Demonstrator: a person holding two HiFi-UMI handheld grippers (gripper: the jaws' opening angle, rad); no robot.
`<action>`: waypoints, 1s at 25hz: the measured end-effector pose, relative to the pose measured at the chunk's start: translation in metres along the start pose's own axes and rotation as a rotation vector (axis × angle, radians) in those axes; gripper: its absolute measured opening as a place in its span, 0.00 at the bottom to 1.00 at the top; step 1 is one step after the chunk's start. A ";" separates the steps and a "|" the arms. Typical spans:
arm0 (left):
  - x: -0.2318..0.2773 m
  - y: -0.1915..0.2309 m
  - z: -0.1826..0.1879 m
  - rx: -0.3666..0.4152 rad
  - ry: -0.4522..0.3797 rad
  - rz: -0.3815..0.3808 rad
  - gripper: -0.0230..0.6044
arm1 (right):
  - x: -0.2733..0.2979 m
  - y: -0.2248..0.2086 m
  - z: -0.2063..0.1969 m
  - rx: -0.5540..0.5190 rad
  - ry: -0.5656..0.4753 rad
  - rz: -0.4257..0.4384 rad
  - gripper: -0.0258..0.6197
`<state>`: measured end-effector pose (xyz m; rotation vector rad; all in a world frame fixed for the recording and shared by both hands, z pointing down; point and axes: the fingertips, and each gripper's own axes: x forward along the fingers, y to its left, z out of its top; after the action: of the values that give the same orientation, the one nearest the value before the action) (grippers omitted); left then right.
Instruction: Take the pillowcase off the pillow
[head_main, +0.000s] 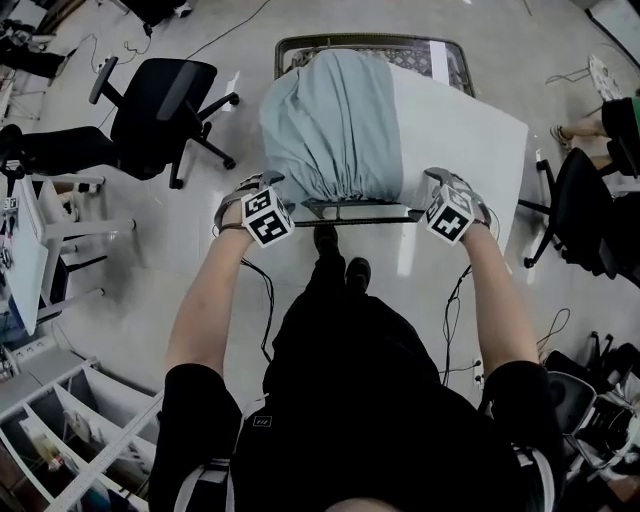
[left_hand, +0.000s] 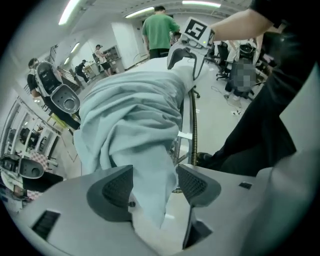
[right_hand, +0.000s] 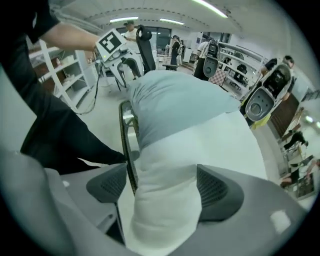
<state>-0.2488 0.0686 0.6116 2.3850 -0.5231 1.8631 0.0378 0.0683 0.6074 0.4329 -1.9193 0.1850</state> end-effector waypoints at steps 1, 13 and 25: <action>0.007 0.001 -0.003 -0.011 0.018 0.030 0.47 | 0.008 -0.001 -0.004 -0.029 0.018 -0.053 0.73; 0.036 0.031 -0.048 -0.007 0.171 0.158 0.05 | 0.043 -0.018 -0.016 -0.185 0.093 -0.337 0.49; -0.039 0.068 -0.164 -0.133 0.238 0.242 0.05 | -0.001 -0.035 -0.043 -0.103 0.219 -0.219 0.36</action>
<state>-0.4298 0.0563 0.6066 2.0570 -0.9126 2.0960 0.0883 0.0501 0.6203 0.5274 -1.6457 -0.0094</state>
